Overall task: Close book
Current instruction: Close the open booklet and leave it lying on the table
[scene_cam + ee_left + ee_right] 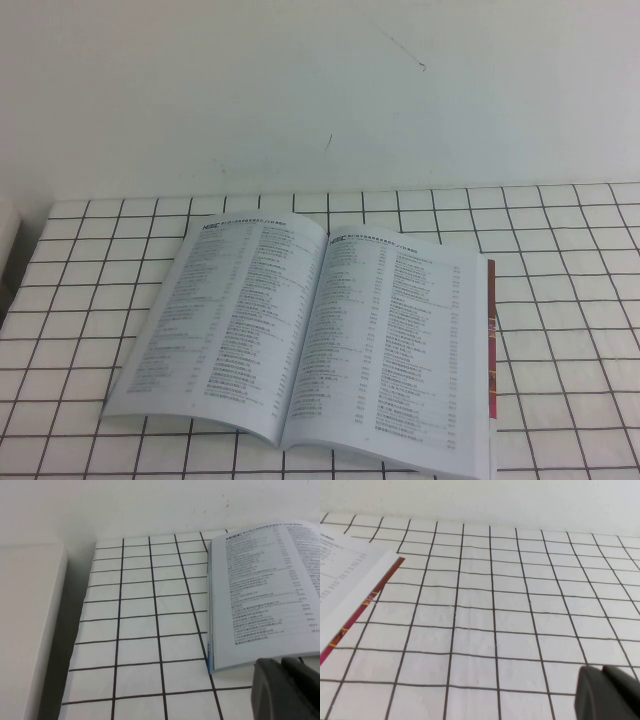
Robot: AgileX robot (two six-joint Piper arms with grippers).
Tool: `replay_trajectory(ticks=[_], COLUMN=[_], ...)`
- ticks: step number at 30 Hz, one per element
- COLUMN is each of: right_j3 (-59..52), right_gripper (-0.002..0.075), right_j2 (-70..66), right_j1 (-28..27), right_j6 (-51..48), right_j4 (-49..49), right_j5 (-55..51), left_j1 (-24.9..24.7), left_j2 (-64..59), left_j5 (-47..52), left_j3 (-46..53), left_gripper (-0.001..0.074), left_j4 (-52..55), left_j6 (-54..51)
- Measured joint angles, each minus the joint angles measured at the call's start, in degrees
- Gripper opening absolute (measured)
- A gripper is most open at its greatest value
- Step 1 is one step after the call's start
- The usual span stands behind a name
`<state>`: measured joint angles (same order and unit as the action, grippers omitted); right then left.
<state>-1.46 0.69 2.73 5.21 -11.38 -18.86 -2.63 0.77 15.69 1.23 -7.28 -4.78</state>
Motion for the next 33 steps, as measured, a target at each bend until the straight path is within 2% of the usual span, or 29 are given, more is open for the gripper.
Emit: replay_trajectory(ticks=[3, 6, 15, 19, 22, 25, 26, 33], right_j3=[-0.12, -0.2, -0.2, -0.2, -0.2, -0.2, -0.04, 14.56], right_gripper=[-0.0003, -0.0003, -0.0003, -0.0003, -0.0003, -0.0003, -0.0003, -0.0003], right_j2=[0.0, 0.0, 0.0, 0.0, 0.0, 0.0, 0.0, -1.57], right_j1=[0.0, 0.0, 0.0, 0.0, 0.0, 0.0, 0.0, 0.0], right_j6=[0.0, 0.0, -1.18, -2.15, -3.66, -3.66, -3.66, -8.38], right_j4=[0.0, 0.0, -0.13, 0.15, 4.7, 11.38, 13.02, 15.81], right_j5=[2.22, 8.59, 41.78, 53.65, 57.7, 57.68, 56.31, 25.52], left_j1=[0.0, 0.0, 0.0, 0.0, 0.0, 0.0, 0.0, 0.0], left_j2=[0.0, 0.0, 0.0, 0.0, 0.0, 0.0, 0.0, -1.29], left_j5=[-2.72, -9.81, -36.95, -42.85, -43.76, -43.19, -40.31, -14.49], left_j3=[0.0, 0.0, 0.0, 0.0, 0.0, 0.0, -0.52, -15.44], left_gripper=[-0.0004, -0.0004, -0.0004, -0.0004, -0.0004, -0.0004, -0.0004, -0.0004], left_j4=[0.0, 0.0, 0.05, 0.14, 0.14, 0.14, 0.03, 0.03], left_j6=[-0.14, -0.18, -0.45, -0.54, -0.58, 0.01, 0.35, 0.84])
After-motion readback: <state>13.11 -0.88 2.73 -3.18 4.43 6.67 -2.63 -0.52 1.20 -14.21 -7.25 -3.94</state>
